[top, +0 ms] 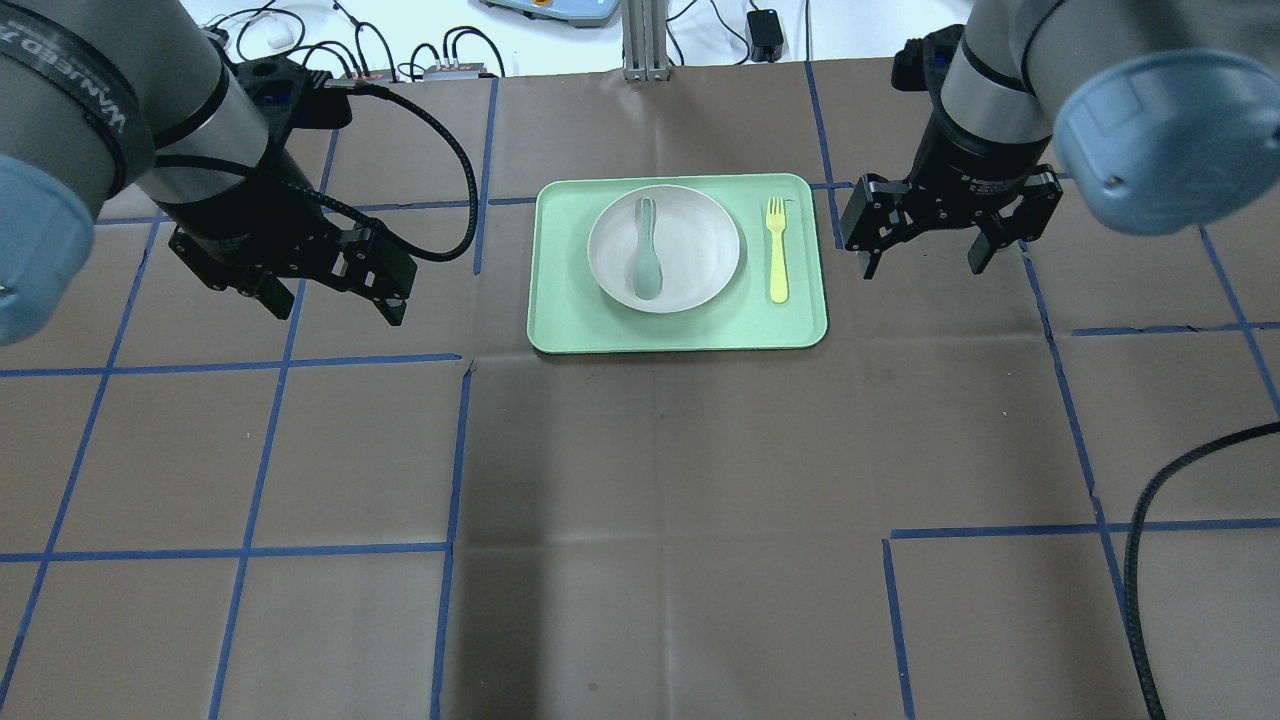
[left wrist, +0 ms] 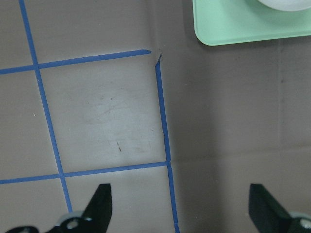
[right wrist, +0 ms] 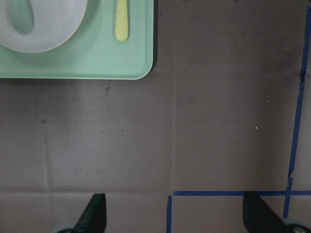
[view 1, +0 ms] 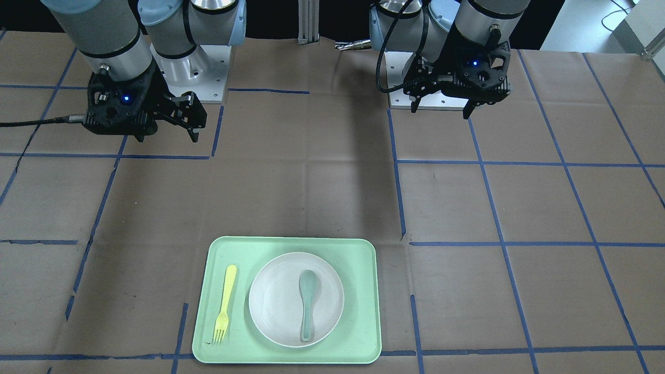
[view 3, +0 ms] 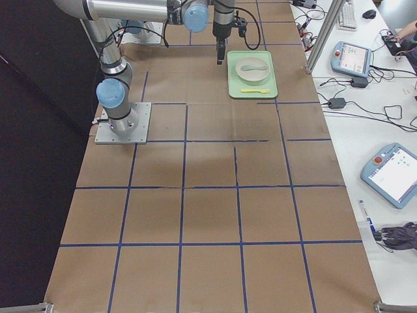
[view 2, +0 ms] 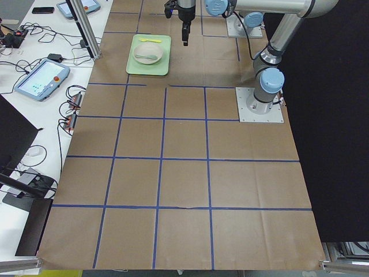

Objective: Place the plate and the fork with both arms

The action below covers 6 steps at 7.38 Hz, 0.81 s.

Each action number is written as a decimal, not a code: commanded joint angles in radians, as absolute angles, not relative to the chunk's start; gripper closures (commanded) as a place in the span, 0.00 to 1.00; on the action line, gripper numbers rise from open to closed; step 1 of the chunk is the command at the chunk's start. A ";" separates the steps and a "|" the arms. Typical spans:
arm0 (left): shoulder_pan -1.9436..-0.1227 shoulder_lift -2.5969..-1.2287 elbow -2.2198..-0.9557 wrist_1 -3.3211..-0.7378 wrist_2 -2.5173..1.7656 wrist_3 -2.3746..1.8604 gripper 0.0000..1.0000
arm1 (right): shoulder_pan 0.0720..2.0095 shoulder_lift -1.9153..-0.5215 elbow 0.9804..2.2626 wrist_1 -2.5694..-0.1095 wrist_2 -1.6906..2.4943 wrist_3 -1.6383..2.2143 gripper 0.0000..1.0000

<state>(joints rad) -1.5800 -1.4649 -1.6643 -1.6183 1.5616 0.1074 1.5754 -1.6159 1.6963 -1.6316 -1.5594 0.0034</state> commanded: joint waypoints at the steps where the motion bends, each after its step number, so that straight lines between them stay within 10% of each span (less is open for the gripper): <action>1: -1.580 -1.465 -1.664 -1.618 1.562 0.107 0.00 | 1.524 -1.644 1.704 -1.632 -1.551 0.006 0.00; 6: -1.580 -1.466 -1.664 -1.618 1.562 0.107 0.00 | 1.535 -1.644 1.706 -1.609 -1.551 0.015 0.00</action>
<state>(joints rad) -1.5800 -1.4659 -1.6644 -1.6183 1.5616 0.1074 1.5314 -1.6451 1.7057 -1.6149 -1.5544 0.0163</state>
